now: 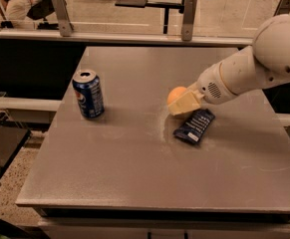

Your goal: Move orange near rxbar blueberry

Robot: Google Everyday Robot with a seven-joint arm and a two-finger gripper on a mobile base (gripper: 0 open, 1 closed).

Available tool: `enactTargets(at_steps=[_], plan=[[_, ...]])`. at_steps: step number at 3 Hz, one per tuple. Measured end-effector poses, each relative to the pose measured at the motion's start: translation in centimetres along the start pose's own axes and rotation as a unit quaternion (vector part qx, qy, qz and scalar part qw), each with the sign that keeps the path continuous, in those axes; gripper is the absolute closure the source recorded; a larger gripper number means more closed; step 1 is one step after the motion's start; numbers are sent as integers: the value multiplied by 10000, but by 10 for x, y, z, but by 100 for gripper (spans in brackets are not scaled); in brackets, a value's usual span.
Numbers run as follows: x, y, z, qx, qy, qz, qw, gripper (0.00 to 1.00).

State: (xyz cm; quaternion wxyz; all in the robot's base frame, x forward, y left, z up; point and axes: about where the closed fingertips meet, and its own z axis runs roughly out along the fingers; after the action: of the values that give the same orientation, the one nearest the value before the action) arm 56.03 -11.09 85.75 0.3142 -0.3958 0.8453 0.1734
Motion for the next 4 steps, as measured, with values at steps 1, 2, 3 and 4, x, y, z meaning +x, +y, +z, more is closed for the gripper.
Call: enactTargets(at_steps=[1,2,3,4], plan=[[7,7,7,-85,11,-40,10000,80],[8,10,8,-81,-62,-111,9999,49],[7,11,8,-87,-57,-121,9999,28],[6,13,9,-93,-54,-137,9998,3]])
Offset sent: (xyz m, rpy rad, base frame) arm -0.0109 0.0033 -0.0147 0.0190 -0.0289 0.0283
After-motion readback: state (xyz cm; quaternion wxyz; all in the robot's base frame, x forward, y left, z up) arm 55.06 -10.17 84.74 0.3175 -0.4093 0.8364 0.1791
